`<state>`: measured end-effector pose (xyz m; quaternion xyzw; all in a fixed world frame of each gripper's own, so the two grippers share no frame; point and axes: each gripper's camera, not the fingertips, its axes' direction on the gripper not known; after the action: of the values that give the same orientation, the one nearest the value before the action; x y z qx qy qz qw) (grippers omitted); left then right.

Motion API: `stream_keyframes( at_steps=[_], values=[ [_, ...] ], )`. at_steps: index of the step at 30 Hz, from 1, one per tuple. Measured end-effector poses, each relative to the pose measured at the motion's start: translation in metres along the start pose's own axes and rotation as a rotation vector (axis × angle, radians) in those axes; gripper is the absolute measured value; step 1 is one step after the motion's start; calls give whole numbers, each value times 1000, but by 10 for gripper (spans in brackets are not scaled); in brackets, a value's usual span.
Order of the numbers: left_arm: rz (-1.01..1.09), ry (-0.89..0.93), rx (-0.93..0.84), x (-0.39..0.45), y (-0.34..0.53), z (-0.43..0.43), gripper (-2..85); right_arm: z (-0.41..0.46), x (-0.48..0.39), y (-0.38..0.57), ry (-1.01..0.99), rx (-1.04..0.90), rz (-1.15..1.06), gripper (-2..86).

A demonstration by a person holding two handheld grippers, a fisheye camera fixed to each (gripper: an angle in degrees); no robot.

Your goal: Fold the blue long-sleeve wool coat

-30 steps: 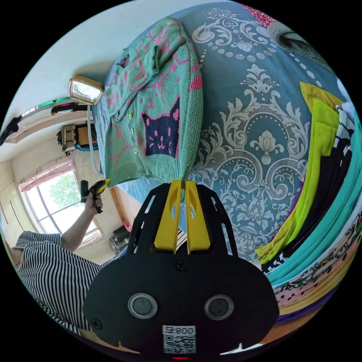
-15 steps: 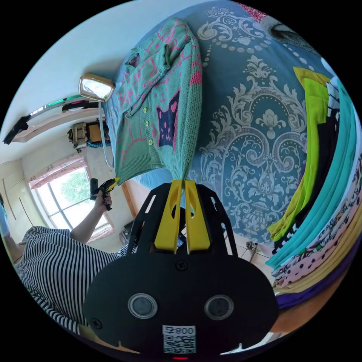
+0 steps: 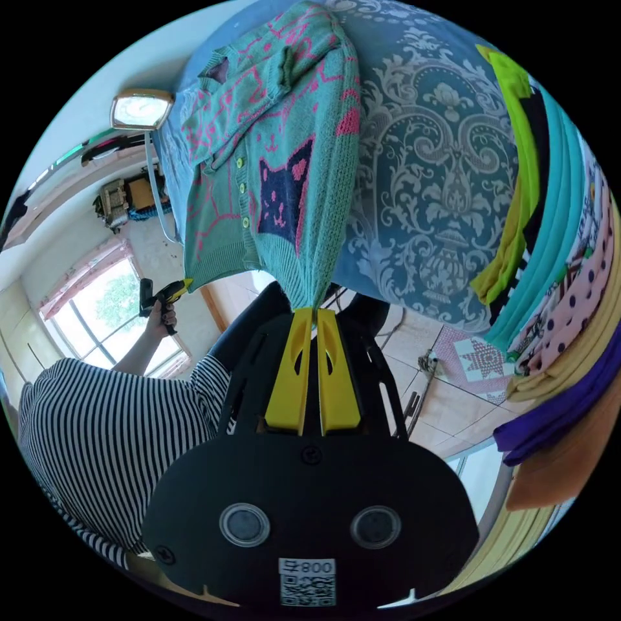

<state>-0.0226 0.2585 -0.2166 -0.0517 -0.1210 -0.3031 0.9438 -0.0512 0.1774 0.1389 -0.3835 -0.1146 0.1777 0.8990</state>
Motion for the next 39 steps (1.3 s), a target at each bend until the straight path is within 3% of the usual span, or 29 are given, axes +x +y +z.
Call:
stream_keyframes(
  at_steps=[7, 18, 28, 39],
  values=[
    [125, -28, -21, 48, -41, -16, 22, -14, -23, -49, 85, 0, -95, 10],
    [226, 80, 144, 110, -116, -92, 23, -93, -66, -118, 50, 165, -235, 10],
    [298, 119, 282, 180, -249, -148, 25, -167, -72, -240, 28, 355, -285, 10],
    [291, 84, 288, 237, -388, -150, 25, -173, -62, -396, 88, 350, -269, 9]
  ],
)
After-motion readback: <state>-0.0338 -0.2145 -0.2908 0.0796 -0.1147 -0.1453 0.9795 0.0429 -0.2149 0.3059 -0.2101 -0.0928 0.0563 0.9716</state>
